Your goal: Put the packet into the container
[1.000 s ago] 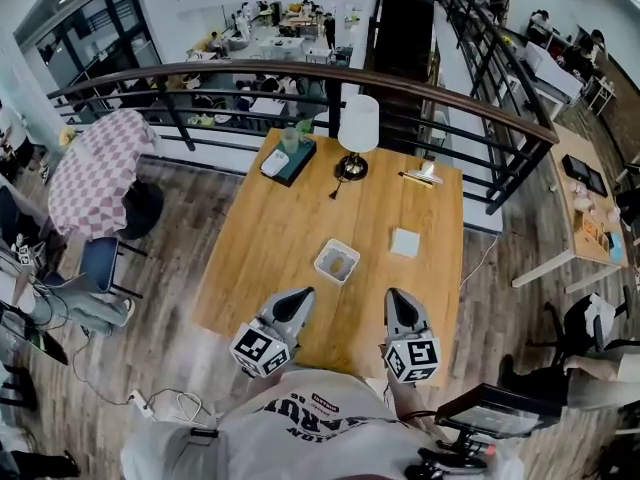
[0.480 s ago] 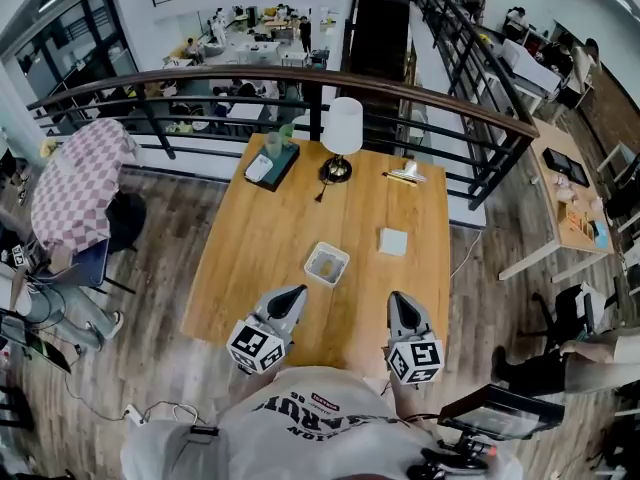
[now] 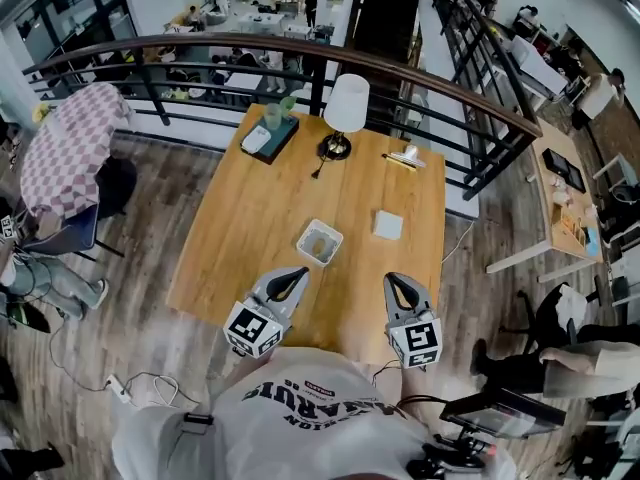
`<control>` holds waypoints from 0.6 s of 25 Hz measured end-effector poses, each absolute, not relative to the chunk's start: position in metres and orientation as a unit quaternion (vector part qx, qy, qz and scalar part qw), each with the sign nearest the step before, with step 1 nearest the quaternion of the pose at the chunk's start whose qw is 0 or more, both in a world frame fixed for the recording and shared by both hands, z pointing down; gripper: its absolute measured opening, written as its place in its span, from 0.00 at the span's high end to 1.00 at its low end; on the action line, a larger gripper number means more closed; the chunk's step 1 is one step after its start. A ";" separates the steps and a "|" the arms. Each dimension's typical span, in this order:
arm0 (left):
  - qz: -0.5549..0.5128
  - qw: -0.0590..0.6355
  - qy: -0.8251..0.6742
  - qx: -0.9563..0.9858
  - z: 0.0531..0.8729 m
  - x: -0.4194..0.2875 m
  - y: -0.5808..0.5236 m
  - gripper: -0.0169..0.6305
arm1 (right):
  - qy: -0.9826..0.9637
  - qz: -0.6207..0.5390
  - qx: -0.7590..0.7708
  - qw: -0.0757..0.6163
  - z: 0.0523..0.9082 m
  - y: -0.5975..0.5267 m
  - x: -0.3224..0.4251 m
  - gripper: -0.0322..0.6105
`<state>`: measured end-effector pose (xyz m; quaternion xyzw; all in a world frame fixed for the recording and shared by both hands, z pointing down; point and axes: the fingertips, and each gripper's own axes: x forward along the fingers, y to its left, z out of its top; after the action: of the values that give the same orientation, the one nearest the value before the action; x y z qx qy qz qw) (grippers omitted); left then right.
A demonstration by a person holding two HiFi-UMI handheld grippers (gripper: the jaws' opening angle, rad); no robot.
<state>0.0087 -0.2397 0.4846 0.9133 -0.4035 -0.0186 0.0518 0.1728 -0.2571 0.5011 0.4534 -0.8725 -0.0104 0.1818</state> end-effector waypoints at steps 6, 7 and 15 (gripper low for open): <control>-0.020 0.068 -0.416 0.906 0.490 -0.002 -0.235 0.98 | -0.885 -0.018 0.369 0.284 0.518 -0.274 0.180 0.93; -0.019 0.069 -0.420 0.905 0.490 -0.005 -0.234 0.98 | -0.885 -0.021 0.355 0.300 0.519 -0.276 0.182 0.93; -0.012 0.083 -0.449 0.889 0.499 -0.027 -0.228 0.98 | -0.862 -0.039 0.230 0.450 0.532 -0.315 0.208 0.59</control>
<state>-0.0269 -0.2276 0.4986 0.8894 -0.4494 -0.0124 0.0828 0.2081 -0.3149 0.5317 0.2305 -0.8620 -0.0393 0.4498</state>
